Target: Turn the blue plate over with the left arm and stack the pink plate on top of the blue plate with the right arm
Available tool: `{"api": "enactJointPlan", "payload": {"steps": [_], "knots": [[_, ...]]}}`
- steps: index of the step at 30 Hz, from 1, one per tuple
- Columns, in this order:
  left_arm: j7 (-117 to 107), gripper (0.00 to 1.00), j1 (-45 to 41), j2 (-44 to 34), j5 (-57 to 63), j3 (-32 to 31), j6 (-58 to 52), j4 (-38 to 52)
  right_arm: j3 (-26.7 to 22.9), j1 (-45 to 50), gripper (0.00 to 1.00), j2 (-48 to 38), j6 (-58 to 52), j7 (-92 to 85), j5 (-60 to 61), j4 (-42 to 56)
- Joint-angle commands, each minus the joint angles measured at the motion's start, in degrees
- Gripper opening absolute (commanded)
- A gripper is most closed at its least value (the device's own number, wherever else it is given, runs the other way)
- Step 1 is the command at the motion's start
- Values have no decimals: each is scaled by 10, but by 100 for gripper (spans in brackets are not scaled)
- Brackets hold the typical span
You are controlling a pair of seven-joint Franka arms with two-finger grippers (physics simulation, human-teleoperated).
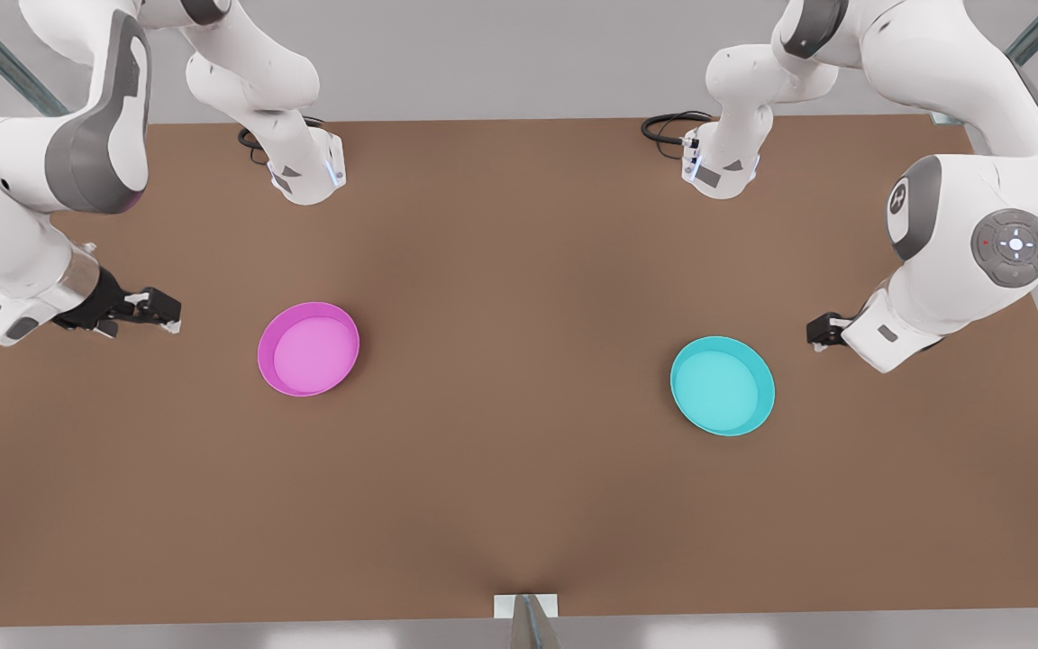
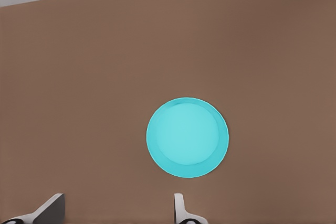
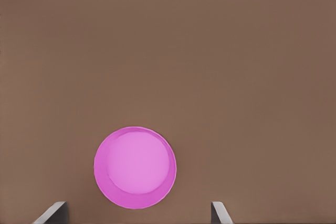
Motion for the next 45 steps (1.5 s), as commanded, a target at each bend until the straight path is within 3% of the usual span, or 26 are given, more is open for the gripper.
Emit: {"api": "enactJointPlan", "payload": {"steps": [1,4,6,8,12,29,33,36,45], "knots": [[0,100,0,0,2,0,0,0,1,-4,100,-2,2,0,0,-4],[10,100,0,16,-14,-3,0,-3,1,-3,100,6,3,-1,-1,-5],[22,100,8,69,-131,20,42,-7,0,-5,100,6,5,0,-1,-7],[138,100,25,89,-228,45,125,-97,-3,-5,100,10,5,2,-2,-5],[297,100,49,119,-305,53,248,-212,-14,19,100,9,20,10,-33,-27],[361,100,73,231,-280,75,291,-207,3,20,100,3,35,12,-29,-45],[361,51,70,250,-279,75,299,-205,0,22,100,1,38,13,-28,-46],[361,43,69,251,-280,74,299,-205,0,20,100,1,38,12,-29,-48],[360,34,70,257,-280,74,299,-204,-4,19,100,1,38,12,-28,-51]]}}
